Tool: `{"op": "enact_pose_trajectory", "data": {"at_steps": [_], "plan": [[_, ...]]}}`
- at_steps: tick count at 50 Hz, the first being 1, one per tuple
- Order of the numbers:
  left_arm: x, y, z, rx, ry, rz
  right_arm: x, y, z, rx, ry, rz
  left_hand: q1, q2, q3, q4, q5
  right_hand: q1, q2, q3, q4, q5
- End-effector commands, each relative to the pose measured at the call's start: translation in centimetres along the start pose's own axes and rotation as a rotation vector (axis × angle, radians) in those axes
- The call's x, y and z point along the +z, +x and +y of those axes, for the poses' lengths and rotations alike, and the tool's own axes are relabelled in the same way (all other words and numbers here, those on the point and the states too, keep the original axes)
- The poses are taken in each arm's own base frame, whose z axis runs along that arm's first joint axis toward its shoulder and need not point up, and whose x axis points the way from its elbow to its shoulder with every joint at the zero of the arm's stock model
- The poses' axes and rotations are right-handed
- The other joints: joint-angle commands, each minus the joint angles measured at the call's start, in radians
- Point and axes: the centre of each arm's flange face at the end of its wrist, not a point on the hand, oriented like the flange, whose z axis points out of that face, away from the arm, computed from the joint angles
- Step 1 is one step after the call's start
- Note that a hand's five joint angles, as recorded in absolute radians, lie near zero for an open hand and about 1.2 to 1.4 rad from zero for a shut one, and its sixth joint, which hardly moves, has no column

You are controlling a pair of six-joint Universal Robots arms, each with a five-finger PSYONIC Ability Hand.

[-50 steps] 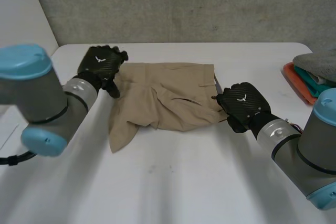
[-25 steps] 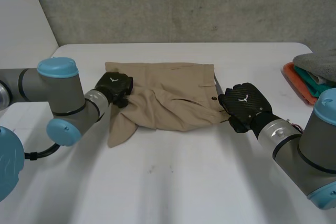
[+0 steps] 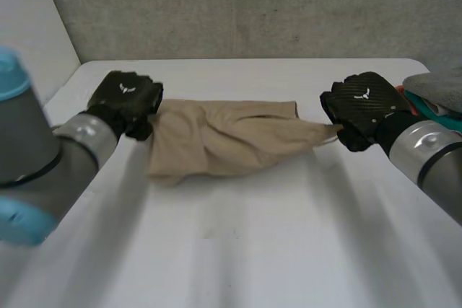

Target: Fold the laundry.

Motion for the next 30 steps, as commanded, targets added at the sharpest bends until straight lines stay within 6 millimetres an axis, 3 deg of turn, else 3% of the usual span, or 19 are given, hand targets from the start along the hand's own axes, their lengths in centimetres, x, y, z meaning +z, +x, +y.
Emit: {"op": "enact_pose_trajectory", "data": {"at_steps": [1,4,7,12,16,18,19,20,30], "plan": [[-8.2,2.7,2.7,0.162,-0.124,0.100,-4.9,-2.2,0.9,-0.138,-0.276,-0.217,0.257,0.199,0.204,0.199,0.256,0.395,0.215,0.211,0.203,0.236],[-9.9,4.2,4.0,0.182,-0.175,0.163,-6.0,-3.0,1.6,-0.190,-0.340,-0.286,0.257,0.199,0.204,0.199,0.256,0.395,0.215,0.211,0.203,0.236],[-10.5,4.8,4.9,0.184,-0.210,0.187,-6.6,-3.4,2.3,-0.227,-0.374,-0.332,0.257,0.199,0.204,0.199,0.256,0.395,0.215,0.211,0.203,0.236],[-9.1,5.2,6.4,0.174,-0.251,0.204,-5.5,-3.8,3.1,-0.201,-0.364,-0.333,0.257,0.199,0.204,0.199,0.256,0.395,0.215,0.211,0.203,0.236],[-7.4,5.0,6.3,0.170,-0.228,0.182,-3.1,-3.8,4.8,-0.119,-0.369,-0.294,0.208,0.150,0.155,0.150,0.207,0.395,0.215,0.211,0.203,0.236],[-7.2,5.0,6.3,0.165,-0.226,0.181,-2.7,-3.9,5.3,-0.101,-0.368,-0.286,0.006,-0.052,-0.047,-0.052,0.005,0.395,0.215,0.211,0.203,0.236],[-7.1,5.1,6.1,0.162,-0.219,0.181,-2.5,-3.9,5.5,-0.091,-0.372,-0.286,-0.213,-0.271,-0.266,-0.271,-0.214,0.395,0.215,0.211,0.203,0.236],[-7.1,5.1,6.1,0.158,-0.218,0.182,-2.3,-4.1,5.7,-0.081,-0.368,-0.287,-0.259,-0.317,-0.312,-0.317,-0.260,0.395,0.215,0.211,0.203,0.236],[-7.2,4.1,4.8,0.116,-0.194,0.095,-2.2,-4.1,6.0,-0.076,-0.370,-0.284,-0.371,-0.429,-0.424,-0.429,-0.372,0.395,0.215,0.211,0.203,0.236]]}}
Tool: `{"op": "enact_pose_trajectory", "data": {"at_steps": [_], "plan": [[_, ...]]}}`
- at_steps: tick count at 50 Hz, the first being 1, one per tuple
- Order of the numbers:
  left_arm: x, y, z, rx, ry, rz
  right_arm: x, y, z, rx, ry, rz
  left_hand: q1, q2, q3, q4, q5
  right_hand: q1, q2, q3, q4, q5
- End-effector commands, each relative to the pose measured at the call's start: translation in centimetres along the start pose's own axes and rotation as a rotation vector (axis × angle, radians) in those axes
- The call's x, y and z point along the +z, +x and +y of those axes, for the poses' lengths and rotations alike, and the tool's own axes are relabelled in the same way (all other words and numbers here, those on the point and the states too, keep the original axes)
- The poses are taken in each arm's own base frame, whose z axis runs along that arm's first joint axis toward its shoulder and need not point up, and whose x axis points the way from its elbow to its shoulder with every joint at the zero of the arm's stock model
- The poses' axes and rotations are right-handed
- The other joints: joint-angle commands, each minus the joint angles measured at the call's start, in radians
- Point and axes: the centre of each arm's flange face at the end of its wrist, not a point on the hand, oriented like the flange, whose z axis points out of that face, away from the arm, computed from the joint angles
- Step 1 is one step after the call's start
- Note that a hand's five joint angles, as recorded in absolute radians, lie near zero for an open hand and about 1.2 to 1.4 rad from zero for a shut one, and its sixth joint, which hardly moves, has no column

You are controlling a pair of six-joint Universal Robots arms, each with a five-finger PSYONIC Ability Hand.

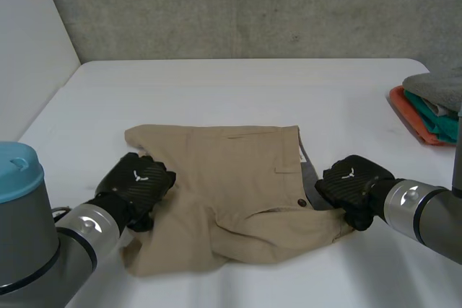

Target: Fold the laundry.

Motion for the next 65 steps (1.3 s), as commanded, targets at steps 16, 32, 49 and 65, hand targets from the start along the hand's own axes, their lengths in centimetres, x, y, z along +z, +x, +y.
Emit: {"op": "enact_pose_trajectory", "data": {"at_steps": [16,32,49,65], "plan": [[0.6,-1.3,0.0,-0.025,-0.032,-0.082,0.1,-0.3,0.1,-0.001,0.005,-0.003,0.629,0.634,0.631,0.640,0.642,0.395,0.215,0.211,0.203,0.236],[7.7,-3.7,-2.3,0.002,0.036,-0.130,4.5,2.2,-2.6,-0.095,0.099,0.157,0.662,0.667,0.664,0.672,0.675,0.395,0.215,0.211,0.203,0.236],[9.0,-18.7,-20.8,0.150,0.931,-0.927,3.4,16.4,-17.7,-0.251,1.006,0.997,0.662,0.667,0.664,0.672,0.675,0.395,0.215,0.211,0.203,0.236],[8.6,-14.7,-16.2,0.059,0.848,-0.780,4.5,16.4,-17.0,-0.154,0.987,0.903,0.662,0.667,0.664,0.672,0.675,0.395,0.215,0.211,0.203,0.236]]}}
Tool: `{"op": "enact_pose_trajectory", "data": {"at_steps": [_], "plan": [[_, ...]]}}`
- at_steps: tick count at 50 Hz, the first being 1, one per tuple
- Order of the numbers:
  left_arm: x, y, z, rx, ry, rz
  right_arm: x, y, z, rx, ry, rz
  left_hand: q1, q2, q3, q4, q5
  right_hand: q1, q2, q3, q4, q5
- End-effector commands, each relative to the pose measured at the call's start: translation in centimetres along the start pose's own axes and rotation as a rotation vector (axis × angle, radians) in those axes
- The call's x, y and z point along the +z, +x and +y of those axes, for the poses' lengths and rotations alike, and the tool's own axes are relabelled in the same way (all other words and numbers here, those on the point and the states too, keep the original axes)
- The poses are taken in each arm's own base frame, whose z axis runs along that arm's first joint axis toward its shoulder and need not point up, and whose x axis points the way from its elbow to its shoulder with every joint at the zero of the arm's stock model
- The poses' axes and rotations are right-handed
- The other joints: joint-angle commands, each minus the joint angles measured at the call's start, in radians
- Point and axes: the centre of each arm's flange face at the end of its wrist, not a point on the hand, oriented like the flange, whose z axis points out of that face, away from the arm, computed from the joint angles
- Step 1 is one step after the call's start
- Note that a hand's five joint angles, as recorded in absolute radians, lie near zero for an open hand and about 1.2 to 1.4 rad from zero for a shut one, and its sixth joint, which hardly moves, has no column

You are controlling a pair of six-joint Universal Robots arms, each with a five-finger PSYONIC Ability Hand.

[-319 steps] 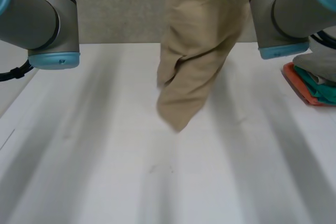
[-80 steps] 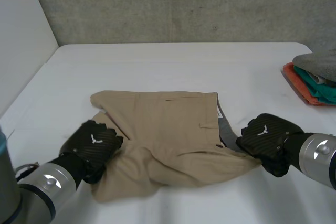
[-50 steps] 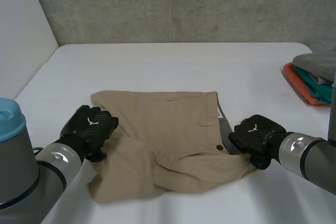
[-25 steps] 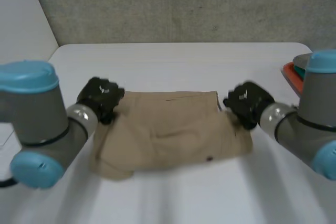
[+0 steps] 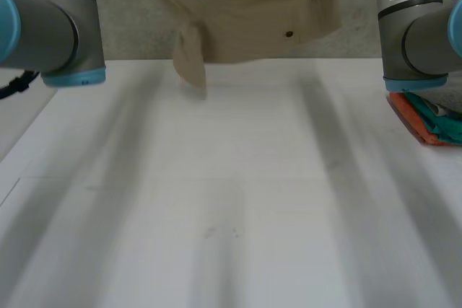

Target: Fold the laundry.

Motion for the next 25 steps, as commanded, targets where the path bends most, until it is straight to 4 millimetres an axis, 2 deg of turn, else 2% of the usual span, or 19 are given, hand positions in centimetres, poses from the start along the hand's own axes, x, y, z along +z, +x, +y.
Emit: {"op": "enact_pose_trajectory", "data": {"at_steps": [1,2,4,5,6,8,9,10,11,12,16,19,20,25], "plan": [[-8.5,2.4,3.5,-0.018,-0.250,0.200,-4.2,-2.5,2.6,0.051,-0.203,-0.152,0.251,0.198,0.202,0.195,0.246,0.395,0.215,0.211,0.203,0.236],[-9.7,2.7,3.8,-0.017,-0.279,0.224,-5.9,-3.4,3.2,0.065,-0.272,-0.199,0.251,0.198,0.202,0.195,0.246,0.395,0.215,0.211,0.203,0.236],[-12.2,3.4,4.3,-0.021,-0.336,0.278,-7.7,-4.0,3.8,0.076,-0.347,-0.251,0.251,0.198,0.202,0.195,0.246,0.395,0.215,0.211,0.203,0.236],[-14.6,4.0,4.6,-0.023,-0.392,0.330,-8.7,-4.3,4.1,0.080,-0.388,-0.280,0.251,0.198,0.202,0.195,0.246,0.395,0.215,0.211,0.203,0.236],[-16.1,4.3,4.7,-0.024,-0.425,0.365,-10.9,-4.9,4.7,0.093,-0.479,-0.339,0.251,0.198,0.202,0.195,0.246,0.395,0.215,0.211,0.203,0.236],[-18.7,4.7,4.9,-0.019,-0.487,0.426,-13.1,-5.5,4.9,0.113,-0.568,-0.399,0.251,0.198,0.202,0.195,0.246,0.395,0.215,0.211,0.203,0.236],[-21.0,5.0,4.7,-0.019,-0.542,0.483,-14.2,-5.7,5.0,0.122,-0.613,-0.430,0.251,0.198,0.202,0.195,0.246,0.395,0.215,0.211,0.203,0.236],[-22.1,5.0,4.7,-0.016,-0.572,0.510,-16.4,-6.1,4.9,0.143,-0.700,-0.499,0.251,0.198,0.202,0.195,0.246,0.395,0.215,0.211,0.203,0.236],[-23.2,5.0,4.6,-0.014,-0.602,0.536,-17.2,-6.2,4.8,0.150,-0.733,-0.523,0.251,0.198,0.202,0.195,0.246,0.395,0.215,0.211,0.203,0.236],[-25.0,4.9,4.3,-0.010,-0.656,0.589,-18.2,-6.2,4.7,0.156,-0.770,-0.549,0.251,0.198,0.202,0.195,0.246,0.395,0.215,0.211,0.203,0.236],[-27.7,4.0,2.3,-0.006,-0.750,0.698,-22.4,-6.5,3.4,0.185,-0.916,-0.702,0.251,0.198,0.202,0.195,0.246,0.395,0.215,0.211,0.203,0.236],[-29.5,3.2,0.5,-0.010,-0.822,0.783,-23.8,-6.3,2.6,0.192,-0.963,-0.766,0.251,0.198,0.202,0.195,0.246,0.395,0.215,0.211,0.203,0.236],[-29.7,3.0,0.1,-0.011,-0.832,0.796,-24.6,-6.1,2.0,0.189,-0.993,-0.803,0.251,0.198,0.202,0.195,0.246,0.395,0.215,0.211,0.203,0.236],[-31.0,1.3,-1.8,-0.001,-0.898,0.865,-26.1,-4.3,-0.4,0.172,-1.083,-0.897,0.251,0.198,0.202,0.195,0.246,0.395,0.215,0.211,0.203,0.236]]}}
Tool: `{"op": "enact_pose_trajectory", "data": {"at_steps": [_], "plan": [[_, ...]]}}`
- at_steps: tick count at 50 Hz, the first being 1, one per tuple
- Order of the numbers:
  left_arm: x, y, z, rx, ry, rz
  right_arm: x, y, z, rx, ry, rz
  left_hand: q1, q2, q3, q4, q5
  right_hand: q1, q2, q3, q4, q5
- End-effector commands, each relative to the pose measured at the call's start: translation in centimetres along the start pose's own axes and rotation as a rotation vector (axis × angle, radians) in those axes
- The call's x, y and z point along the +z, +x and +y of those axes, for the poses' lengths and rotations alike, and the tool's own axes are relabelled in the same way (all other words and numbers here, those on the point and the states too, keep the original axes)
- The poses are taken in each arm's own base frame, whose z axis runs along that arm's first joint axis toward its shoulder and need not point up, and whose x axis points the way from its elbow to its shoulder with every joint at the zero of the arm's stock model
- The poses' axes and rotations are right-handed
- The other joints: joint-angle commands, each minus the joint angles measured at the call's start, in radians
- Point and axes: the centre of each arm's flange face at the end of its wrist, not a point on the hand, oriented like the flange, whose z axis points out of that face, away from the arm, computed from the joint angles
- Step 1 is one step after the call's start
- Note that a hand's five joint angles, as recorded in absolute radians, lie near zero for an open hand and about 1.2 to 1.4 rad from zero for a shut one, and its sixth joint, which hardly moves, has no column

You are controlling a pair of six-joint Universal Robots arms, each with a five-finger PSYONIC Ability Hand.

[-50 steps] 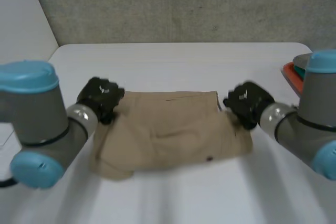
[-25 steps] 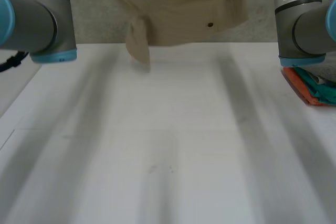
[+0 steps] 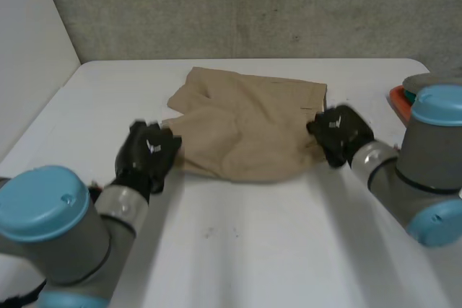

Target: Fold the laundry.

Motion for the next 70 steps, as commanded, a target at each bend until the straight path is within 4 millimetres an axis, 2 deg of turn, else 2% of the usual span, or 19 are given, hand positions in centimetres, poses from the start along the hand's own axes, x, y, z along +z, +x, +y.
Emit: {"op": "enact_pose_trajectory", "data": {"at_steps": [1,4,10,13,17,19,20,23,31,35,37,45,46,50,57,64,65,68,70], "plan": [[-4.9,0.5,-0.1,0.016,-0.124,0.127,-5.0,-1.4,0.8,-0.025,-0.174,-0.146,0.251,0.196,0.201,0.195,0.246,0.395,0.215,0.211,0.203,0.236],[-6.2,0.6,0.1,0.027,-0.163,0.160,-6.9,-1.3,1.5,-0.033,-0.259,-0.189,0.251,0.196,0.201,0.195,0.246,0.395,0.215,0.211,0.203,0.236],[-10.2,1.5,0.2,0.062,-0.292,0.309,-10.8,-2.4,2.2,-0.132,-0.381,-0.321,0.251,0.196,0.201,0.195,0.246,0.395,0.215,0.211,0.203,0.236],[-12.1,2.0,0.2,0.082,-0.360,0.389,-12.0,-2.0,2.7,-0.156,-0.433,-0.347,0.251,0.196,0.201,0.195,0.246,0.395,0.215,0.211,0.203,0.236],[-13.2,2.1,-0.1,0.097,-0.384,0.433,-12.4,-1.3,2.9,-0.162,-0.438,-0.334,0.251,0.196,0.201,0.195,0.246,0.395,0.215,0.211,0.203,0.236],[-12.9,2.0,-0.3,0.093,-0.370,0.424,-12.2,-1.2,2.9,-0.155,-0.431,-0.329,-0.002,-0.057,-0.053,-0.058,-0.007,0.395,0.215,0.211,0.203,0.236],[-12.3,1.8,-0.6,0.087,-0.348,0.401,-12.1,-1.2,3.0,-0.154,-0.421,-0.321,-0.341,-0.396,-0.391,-0.397,-0.346,0.395,0.215,0.211,0.203,0.236],[-10.9,1.2,-1.6,0.074,-0.281,0.338,-11.7,-1.2,3.0,-0.160,-0.395,-0.303,-0.529,-0.584,-0.579,-0.585,-0.534,0.395,0.215,0.211,0.203,0.236],[-7.2,-2.6,-4.9,0.016,-0.079,0.068,-11.4,-1.5,3.6,-0.168,-0.368,-0.279,-0.617,-0.672,-0.668,-0.674,-0.622,0.395,0.215,0.211,0.203,0.236],[-5.1,-4.2,-5.1,0.000,-0.031,-0.023,-11.4,-1.6,3.6,-0.168,-0.367,-0.279,-0.623,-0.678,-0.674,-0.680,-0.628,0.395,0.215,0.211,0.203,0.236],[-4.3,-4.3,-5.1,-0.004,-0.020,-0.032,-11.3,-1.6,3.6,-0.164,-0.361,-0.272,-0.629,-0.684,-0.680,-0.685,-0.634,0.395,0.215,0.211,0.203,0.236],[2.0,-3.2,-2.7,-0.008,-0.039,-0.002,-10.8,-1.4,3.6,-0.133,-0.343,-0.238,-0.644,-0.699,-0.694,-0.700,-0.649,0.395,0.215,0.211,0.203,0.236],[3.5,-3.2,-1.8,-0.013,-0.044,0.002,-10.8,-1.4,3.7,-0.130,-0.345,-0.238,-0.629,-0.684,-0.680,-0.686,-0.634,0.395,0.215,0.211,0.203,0.236],[7.2,-2.7,0.1,-0.029,-0.042,0.057,-10.8,-1.5,3.8,-0.127,-0.345,-0.239,-0.603,-0.658,-0.653,-0.659,-0.608,0.395,0.215,0.211,0.203,0.236],[11.6,-1.8,2.2,-0.049,-0.019,0.099,-10.7,-1.6,3.9,-0.126,-0.337,-0.240,-0.521,-0.576,-0.571,-0.577,-0.526,0.395,0.215,0.211,0.203,0.236],[13.3,-1.0,3.6,-0.062,-0.026,0.107,-10.7,-1.7,4.0,-0.125,-0.333,-0.237,-0.316,-0.371,-0.366,-0.372,-0.321,0.395,0.215,0.211,0.203,0.236],[13.4,-1.0,3.7,-0.063,-0.032,0.102,-10.7,-1.7,4.0,-0.125,-0.333,-0.237,-0.094,-0.149,-0.145,-0.150,-0.099,0.395,0.215,0.211,0.203,0.236],[13.2,-1.2,3.8,-0.064,-0.042,0.087,-10.7,-1.7,4.1,-0.125,-0.334,-0.236,0.250,0.195,0.200,0.194,0.245,0.395,0.215,0.211,0.203,0.236],[13.0,-1.2,4.1,-0.064,-0.062,0.074,-10.6,-1.6,4.0,-0.125,-0.333,-0.235,0.251,0.196,0.201,0.195,0.246,0.395,0.215,0.211,0.203,0.236]]}}
